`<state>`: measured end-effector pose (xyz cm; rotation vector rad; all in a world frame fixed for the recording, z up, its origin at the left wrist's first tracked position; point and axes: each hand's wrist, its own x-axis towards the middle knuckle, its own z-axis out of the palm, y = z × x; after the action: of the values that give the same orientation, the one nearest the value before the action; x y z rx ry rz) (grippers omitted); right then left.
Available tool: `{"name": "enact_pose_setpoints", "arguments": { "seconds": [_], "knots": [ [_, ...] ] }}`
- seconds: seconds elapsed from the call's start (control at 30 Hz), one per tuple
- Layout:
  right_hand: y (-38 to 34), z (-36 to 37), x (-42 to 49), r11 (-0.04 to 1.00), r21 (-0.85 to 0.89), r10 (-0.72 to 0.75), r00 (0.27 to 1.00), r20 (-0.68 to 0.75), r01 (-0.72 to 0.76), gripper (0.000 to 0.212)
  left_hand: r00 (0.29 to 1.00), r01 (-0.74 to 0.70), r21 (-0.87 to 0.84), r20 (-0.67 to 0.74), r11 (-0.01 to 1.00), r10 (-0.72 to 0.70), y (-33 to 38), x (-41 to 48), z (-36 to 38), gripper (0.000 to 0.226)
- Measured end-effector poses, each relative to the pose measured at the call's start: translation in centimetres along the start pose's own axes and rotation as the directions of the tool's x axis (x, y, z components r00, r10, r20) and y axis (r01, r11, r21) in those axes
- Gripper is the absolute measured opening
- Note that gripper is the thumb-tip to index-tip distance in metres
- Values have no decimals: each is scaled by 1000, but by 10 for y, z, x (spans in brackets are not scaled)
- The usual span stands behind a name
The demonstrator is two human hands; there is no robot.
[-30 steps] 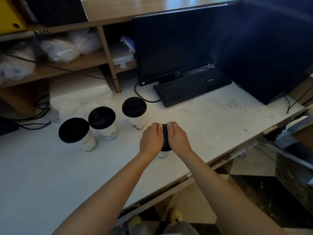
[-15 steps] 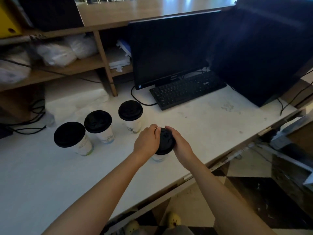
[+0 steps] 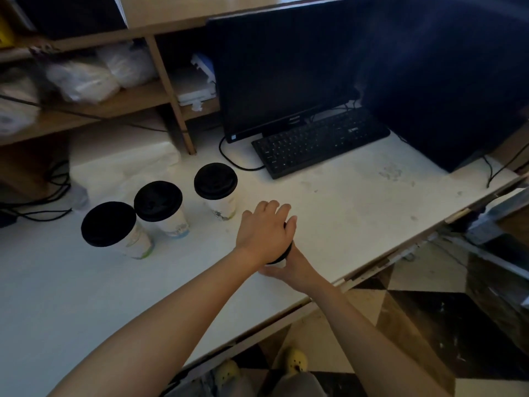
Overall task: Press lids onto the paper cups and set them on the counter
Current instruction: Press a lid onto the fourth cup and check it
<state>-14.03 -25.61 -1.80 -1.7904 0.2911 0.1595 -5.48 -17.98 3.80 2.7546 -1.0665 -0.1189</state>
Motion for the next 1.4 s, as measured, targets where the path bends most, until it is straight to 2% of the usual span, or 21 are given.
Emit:
{"name": "enact_pose_setpoints", "arguments": {
  "seconds": [0.27, 0.4, 0.47, 0.53, 0.63, 0.7, 0.77, 0.83, 0.9, 1.0, 1.07, 1.13, 1.2, 1.3, 1.4],
  "knots": [
    [7, 3, 6, 999, 28, -27, 999, -18, 28, 81, 1000, 7, 8, 15, 1000, -7, 2, -1, -3, 45],
    [12, 7, 5, 998, 61, -31, 999, -41, 33, 81, 995, -26, -18, 96, 1000, 28, 1, 2, -9, 48],
    [13, 15, 3, 996, 76, -27, 992, -120, 37, 82, 981, -53, -26, 184, 998, 57, -2, 3, -15, 52],
    [13, 28, 2, 995, 81, -30, 971, -235, 51, 80, 976, -45, -15, 210, 999, 47, -1, 4, -19, 57],
    [14, 55, 0, 988, 130, -28, 915, -403, 87, 79, 993, 100, -46, 68, 994, -97, 5, 1, -22, 59],
    [12, 68, -1, 977, 194, 11, 896, -445, 85, 81, 982, 187, -18, 44, 982, -186, 7, -5, -20, 58],
    [11, 70, -2, 964, 242, 3, 908, -418, 108, 71, 964, 246, 22, 94, 969, -247, 5, -13, -15, 58],
    [15, 59, -1, 975, 180, -61, 940, -336, 128, 65, 962, 253, 6, 102, 967, -252, 0, -19, -10, 54],
    [21, 41, -1, 992, 78, -82, 981, -174, 97, 71, 979, 192, -25, 71, 981, -190, -6, -20, -7, 49],
    [21, 14, 3, 994, 98, -54, 994, 94, 45, 85, 995, 69, -39, 78, 997, -66, -11, -16, -8, 48],
    [20, 8, 11, 996, 91, -26, 990, 138, 14, 91, 994, -21, -55, 102, 998, 27, -15, -14, -11, 47],
    [15, 13, 15, 996, 81, -33, 996, 88, 26, 93, 985, -106, -64, 129, 992, 113, -22, -13, -16, 48],
    [14, 27, 16, 991, 107, -73, 997, -36, 76, 88, 988, -95, -53, 113, 994, 100, -27, -11, -19, 52],
    [14, 61, 17, 981, 120, -123, 967, -224, 152, 69, 986, 163, 16, 44, 986, -164, -20, -18, -15, 61],
    [13, 78, 18, 997, 58, -35, 936, -351, 59, 55, 958, 286, 65, -12, 956, -285, -14, -31, -5, 53]
  ]
}}
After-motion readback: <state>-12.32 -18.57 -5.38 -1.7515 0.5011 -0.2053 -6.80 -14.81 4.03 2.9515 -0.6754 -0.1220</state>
